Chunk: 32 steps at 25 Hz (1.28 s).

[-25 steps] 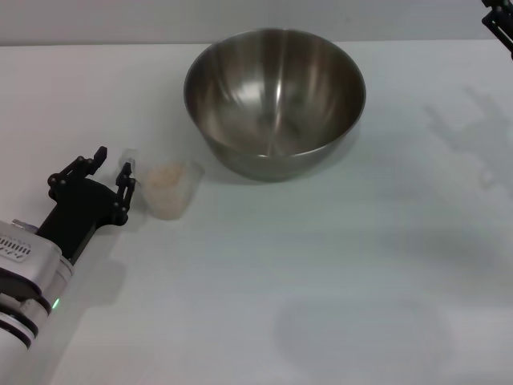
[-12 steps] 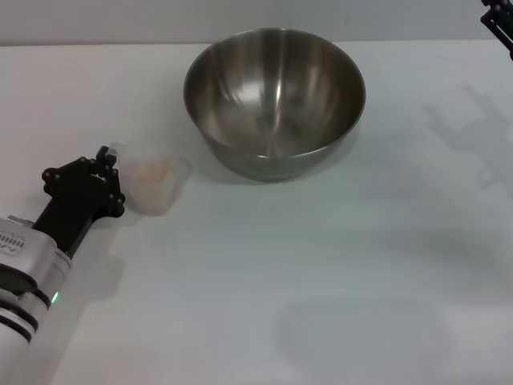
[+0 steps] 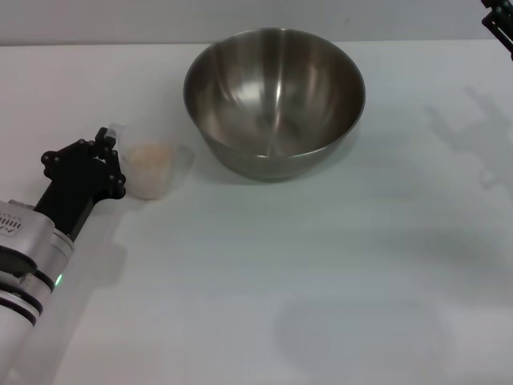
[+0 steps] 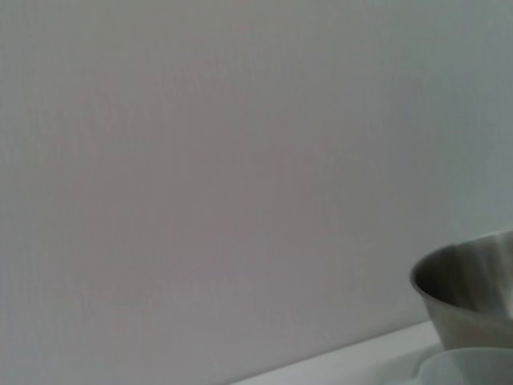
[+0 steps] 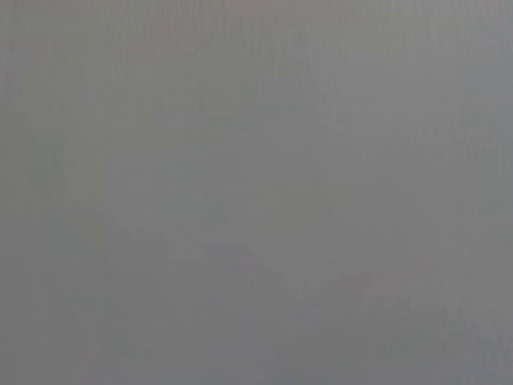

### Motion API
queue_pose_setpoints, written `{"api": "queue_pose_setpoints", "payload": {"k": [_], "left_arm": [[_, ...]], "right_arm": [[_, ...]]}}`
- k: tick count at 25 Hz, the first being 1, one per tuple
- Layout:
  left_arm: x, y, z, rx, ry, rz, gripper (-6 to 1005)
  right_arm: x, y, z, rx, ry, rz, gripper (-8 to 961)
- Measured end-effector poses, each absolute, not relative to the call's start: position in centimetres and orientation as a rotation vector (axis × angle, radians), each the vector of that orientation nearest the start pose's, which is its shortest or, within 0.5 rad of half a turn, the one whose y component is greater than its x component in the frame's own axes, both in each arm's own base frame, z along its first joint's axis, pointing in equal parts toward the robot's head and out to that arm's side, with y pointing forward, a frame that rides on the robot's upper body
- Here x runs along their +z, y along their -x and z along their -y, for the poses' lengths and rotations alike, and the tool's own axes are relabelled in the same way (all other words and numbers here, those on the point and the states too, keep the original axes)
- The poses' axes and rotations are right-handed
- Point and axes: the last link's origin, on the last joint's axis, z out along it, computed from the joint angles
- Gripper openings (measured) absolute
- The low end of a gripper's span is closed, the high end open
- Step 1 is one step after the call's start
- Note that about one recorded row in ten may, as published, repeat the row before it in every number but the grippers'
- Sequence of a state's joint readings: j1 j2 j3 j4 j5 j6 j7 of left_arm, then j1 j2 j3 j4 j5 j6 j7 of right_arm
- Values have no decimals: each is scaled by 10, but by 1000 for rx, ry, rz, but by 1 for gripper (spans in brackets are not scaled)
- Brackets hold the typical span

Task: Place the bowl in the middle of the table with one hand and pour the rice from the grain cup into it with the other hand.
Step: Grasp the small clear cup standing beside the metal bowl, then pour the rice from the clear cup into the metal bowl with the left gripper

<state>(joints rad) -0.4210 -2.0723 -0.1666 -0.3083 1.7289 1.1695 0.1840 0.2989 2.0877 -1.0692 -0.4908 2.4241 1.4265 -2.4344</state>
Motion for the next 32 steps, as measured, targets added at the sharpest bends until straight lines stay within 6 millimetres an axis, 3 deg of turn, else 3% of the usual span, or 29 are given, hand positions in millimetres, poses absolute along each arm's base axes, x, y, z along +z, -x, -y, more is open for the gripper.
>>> {"api": "queue_pose_setpoints", "payload": {"k": [11,17,25,32], "left_arm": [[-57,292,-317,-613,1757,318,24],[-47,269,-346,-627,1749,194,24],[-42,243,-376,-574,1734,58,24],[-46,223,-388,-482,1724,-100,25]], "right_arm": [[52,-283,-319,1152,1764,-301,840],[51,-284,-318,1152,1764,-312,840],[49,-287,-317,1150,1761,-327,840],[51,-286,-316,1165,1744,-326,840]]}}
